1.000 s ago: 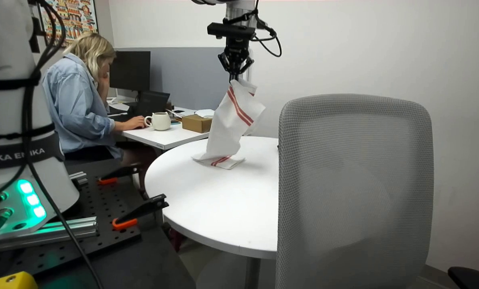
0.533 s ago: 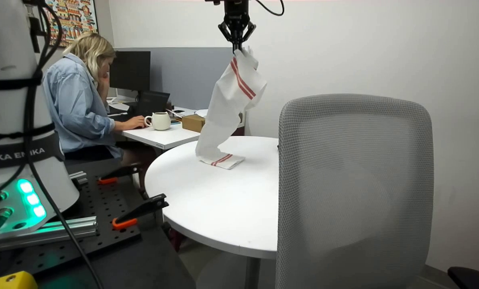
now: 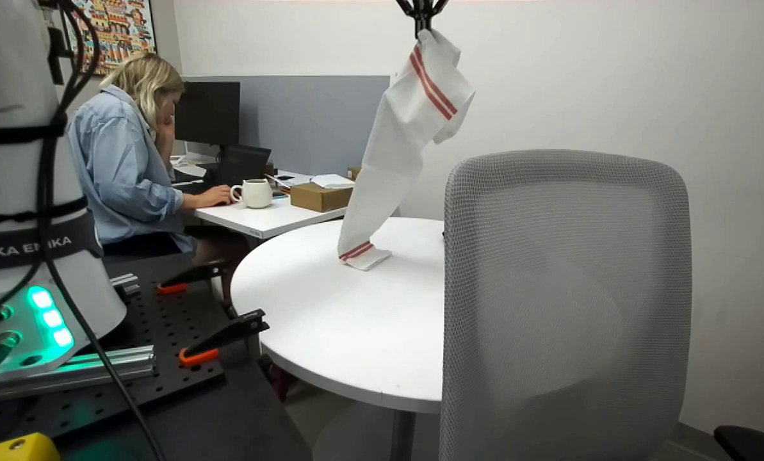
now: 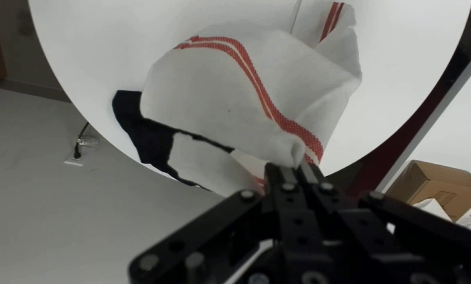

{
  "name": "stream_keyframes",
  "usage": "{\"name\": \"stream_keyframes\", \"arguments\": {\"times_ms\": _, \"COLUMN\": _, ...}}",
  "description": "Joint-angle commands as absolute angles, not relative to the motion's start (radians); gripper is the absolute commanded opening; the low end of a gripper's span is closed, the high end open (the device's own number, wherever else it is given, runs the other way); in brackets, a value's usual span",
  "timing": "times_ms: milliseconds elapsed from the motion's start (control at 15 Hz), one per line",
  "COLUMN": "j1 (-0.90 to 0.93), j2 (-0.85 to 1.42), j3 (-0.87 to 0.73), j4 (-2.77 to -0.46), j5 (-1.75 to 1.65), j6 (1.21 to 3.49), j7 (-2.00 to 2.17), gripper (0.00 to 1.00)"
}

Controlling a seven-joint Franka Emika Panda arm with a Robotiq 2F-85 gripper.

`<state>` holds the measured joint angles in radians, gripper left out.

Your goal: Place the towel on the backrest of the grey chair

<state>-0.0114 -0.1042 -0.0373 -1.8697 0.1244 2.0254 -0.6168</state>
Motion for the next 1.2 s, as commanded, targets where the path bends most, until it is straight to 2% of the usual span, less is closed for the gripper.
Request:
{"name": "stream_keyframes", "arguments": {"times_ms": 0, "j1": -0.054, "j2": -0.045, "j3": -0.105, "j4": -1.667, "j5": 0.126, "j6": 1.891, "j7": -0.711, "gripper": 0.01}}
{"name": "stream_keyframes", "arguments": {"times_ms": 600, "j1": -0.181, "j2": 0.026, "j3": -0.222, "j4": -1.4, "j5": 0.122, "j6": 1.744, "j7": -0.818, "gripper": 0.01}}
{"name": "stream_keyframes", "arguments": {"times_ms": 1133, "j1": -0.327, "j2": 0.106, "j3": -0.298, "j4": -1.478, "j5": 0.131, "j6": 1.745, "j7": -0.885, "gripper": 0.01}}
